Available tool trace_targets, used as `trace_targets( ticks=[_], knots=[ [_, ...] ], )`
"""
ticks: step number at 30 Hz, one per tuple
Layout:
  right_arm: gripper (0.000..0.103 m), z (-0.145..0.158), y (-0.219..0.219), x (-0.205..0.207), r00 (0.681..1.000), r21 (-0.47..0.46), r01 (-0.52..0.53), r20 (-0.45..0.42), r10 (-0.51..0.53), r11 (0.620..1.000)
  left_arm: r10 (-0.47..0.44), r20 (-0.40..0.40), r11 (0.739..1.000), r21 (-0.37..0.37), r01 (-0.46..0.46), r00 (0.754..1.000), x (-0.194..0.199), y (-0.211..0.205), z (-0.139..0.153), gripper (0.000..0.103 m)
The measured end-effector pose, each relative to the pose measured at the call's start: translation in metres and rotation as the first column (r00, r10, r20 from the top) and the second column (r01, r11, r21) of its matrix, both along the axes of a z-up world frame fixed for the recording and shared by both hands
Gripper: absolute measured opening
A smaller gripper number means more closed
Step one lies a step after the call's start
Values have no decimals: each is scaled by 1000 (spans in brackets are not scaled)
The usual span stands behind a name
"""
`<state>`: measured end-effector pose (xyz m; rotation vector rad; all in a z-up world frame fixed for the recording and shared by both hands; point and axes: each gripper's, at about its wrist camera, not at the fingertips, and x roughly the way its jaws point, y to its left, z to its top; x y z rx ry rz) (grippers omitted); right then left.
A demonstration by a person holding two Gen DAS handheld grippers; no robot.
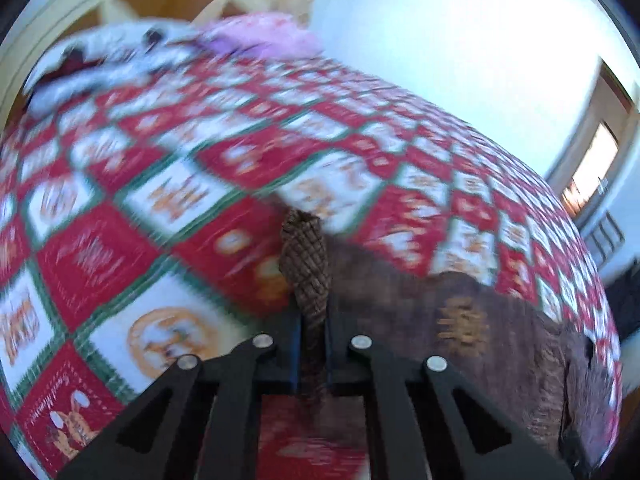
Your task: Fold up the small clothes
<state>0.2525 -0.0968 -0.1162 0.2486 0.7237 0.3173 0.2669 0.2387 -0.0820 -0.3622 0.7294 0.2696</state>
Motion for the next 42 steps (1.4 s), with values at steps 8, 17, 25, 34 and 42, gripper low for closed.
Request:
trace_targets(
  ticks=[8, 17, 25, 34, 42],
  knots=[
    [69, 0, -5, -2, 1000, 40, 0, 6, -1, 999, -353, 103, 930, 150, 336, 930, 8, -134, 39, 8],
    [69, -1, -8, -3, 1000, 64, 2, 7, -2, 998, -459, -46, 885, 66, 461, 887, -4, -199, -14, 11],
    [71, -1, -12, 0, 1000, 92, -9, -7, 10, 996, -466, -50, 868, 167, 467, 883, -50, -183, 5, 80],
    [71, 29, 11, 25, 997, 147, -28, -64, 37, 989, -324, -63, 930, 163, 330, 944, -78, -108, -6, 94],
    [62, 6, 55, 73, 993, -48, -18, -115, 13, 999, -250, -94, 955, 137, 262, 964, -72, -95, -25, 94]
  ],
)
